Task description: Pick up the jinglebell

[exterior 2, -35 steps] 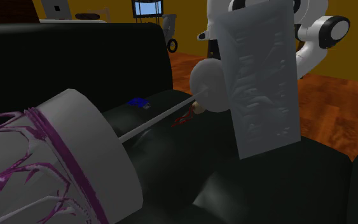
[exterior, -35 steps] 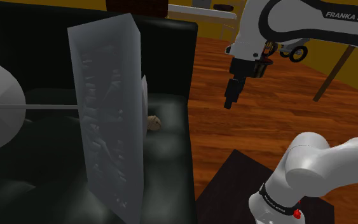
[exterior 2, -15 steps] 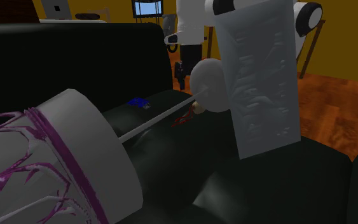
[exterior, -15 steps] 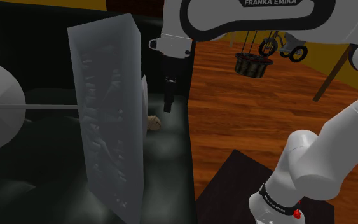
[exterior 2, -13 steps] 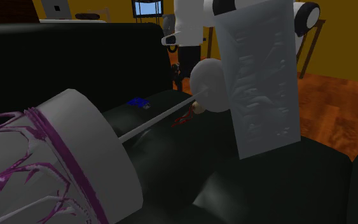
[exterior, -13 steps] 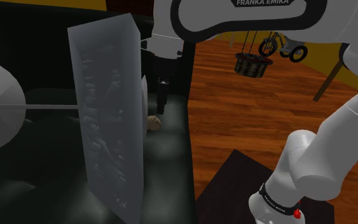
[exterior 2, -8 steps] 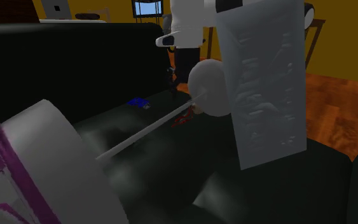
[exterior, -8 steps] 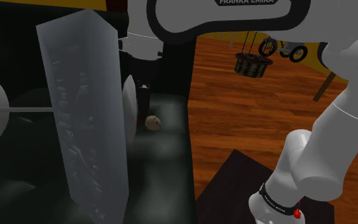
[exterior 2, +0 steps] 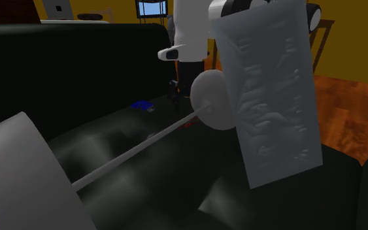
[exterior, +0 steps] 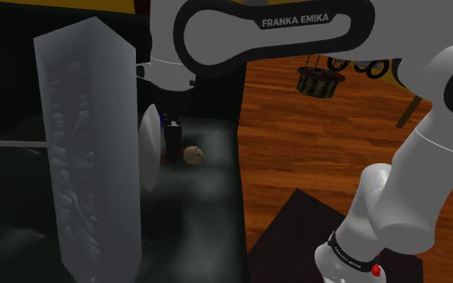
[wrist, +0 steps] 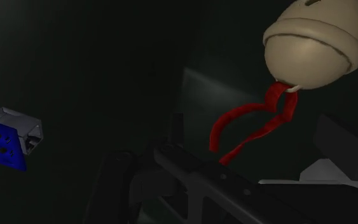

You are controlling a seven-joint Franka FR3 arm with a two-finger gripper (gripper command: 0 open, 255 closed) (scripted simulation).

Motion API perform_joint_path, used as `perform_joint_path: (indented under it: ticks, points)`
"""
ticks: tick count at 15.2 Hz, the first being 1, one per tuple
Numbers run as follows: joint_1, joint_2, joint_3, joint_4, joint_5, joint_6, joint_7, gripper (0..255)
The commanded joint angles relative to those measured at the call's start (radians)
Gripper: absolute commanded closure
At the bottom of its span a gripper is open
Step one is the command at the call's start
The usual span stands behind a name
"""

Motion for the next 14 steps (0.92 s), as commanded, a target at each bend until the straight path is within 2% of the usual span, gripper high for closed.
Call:
perform_joint_path:
  ticks: [1,2,3,11,14]
  points:
    - [0.003,-0.003,0.003,-0.031,0.003,0.026,-0.004,0]
    - [0.003,-0.003,0.003,-0.031,0.003,0.026,-0.004,0]
    - [0.004,0.004,0.004,-0.026,0.002,0.028,-0.002,255]
    - [0.004,-0.002,0.004,-0.034,0.003,0.03,-0.003,255]
    - [0.004,-0.003,0.002,-0.005,0.003,-0.001,-0.001,255]
